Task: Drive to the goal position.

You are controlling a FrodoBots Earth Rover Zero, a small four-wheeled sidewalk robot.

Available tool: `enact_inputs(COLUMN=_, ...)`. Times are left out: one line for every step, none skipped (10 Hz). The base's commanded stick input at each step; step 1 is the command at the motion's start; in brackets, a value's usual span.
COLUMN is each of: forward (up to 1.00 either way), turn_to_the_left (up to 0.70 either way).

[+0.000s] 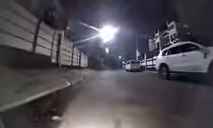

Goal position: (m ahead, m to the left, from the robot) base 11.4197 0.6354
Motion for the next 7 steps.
enact_inputs(forward=1.0, turn_to_the_left=0.0)
enact_inputs(forward=1.0, turn_to_the_left=0.0)
enact_inputs(forward=1.0, turn_to_the_left=0.0)
enact_inputs(forward=1.0, turn_to_the_left=0.0)
enact_inputs(forward=1.0, turn_to_the_left=0.0)
enact_inputs(forward=1.0, turn_to_the_left=0.0)
enact_inputs(forward=1.0, turn_to_the_left=0.0)
